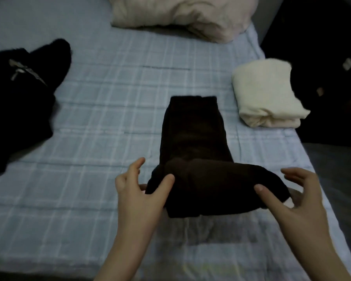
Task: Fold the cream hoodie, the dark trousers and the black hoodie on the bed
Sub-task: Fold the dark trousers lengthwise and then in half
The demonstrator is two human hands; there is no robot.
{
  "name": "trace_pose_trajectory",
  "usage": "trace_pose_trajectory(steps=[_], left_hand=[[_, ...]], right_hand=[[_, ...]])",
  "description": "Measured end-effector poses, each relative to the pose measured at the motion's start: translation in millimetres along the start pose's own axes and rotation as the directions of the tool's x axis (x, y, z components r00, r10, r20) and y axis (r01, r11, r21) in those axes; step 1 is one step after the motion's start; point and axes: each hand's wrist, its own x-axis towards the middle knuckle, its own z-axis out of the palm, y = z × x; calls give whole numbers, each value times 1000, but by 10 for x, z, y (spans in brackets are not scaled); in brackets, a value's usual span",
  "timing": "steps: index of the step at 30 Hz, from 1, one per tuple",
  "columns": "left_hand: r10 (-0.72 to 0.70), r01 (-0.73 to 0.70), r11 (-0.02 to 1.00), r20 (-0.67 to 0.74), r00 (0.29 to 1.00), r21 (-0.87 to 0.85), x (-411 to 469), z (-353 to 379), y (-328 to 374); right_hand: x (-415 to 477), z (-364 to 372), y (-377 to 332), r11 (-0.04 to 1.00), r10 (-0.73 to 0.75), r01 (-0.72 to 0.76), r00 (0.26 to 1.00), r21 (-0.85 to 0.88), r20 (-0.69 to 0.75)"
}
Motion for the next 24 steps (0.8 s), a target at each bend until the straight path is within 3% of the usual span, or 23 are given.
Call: trace_pose_trajectory(steps=[4, 7, 9, 12, 14, 19, 24], left_hand=[[229, -251, 955, -143, 963, -157, 304, 148, 308], [469, -468, 882, -26, 883, 49, 552, 442, 364], [535, -547, 798, 121, 836, 252, 771, 711, 321], [462, -521, 646, 257, 849, 559, 1178, 1043, 187], [420, -480, 599, 259, 870, 642, 1459, 1191, 92], [395, -424, 614, 205, 895, 666, 1977, 1512, -113], [428, -392, 639, 118, 896, 661, 2198, 1729, -329]], right_hand=[[297, 283, -73, 942, -210, 222, 975, 253, -75], [625, 571, -43, 916, -371, 369, 929, 158, -23], [888, 771, 8, 898, -439, 438, 898, 36, 24], [1316, 1044, 77, 880, -445, 456, 889, -135, 108], [1575, 1193, 141, 859, -433, 461, 886, -221, 165], [2075, 1543, 407, 771, -345, 447, 892, -453, 293], [2337, 1695, 724, 771, -294, 424, 899, -476, 324]])
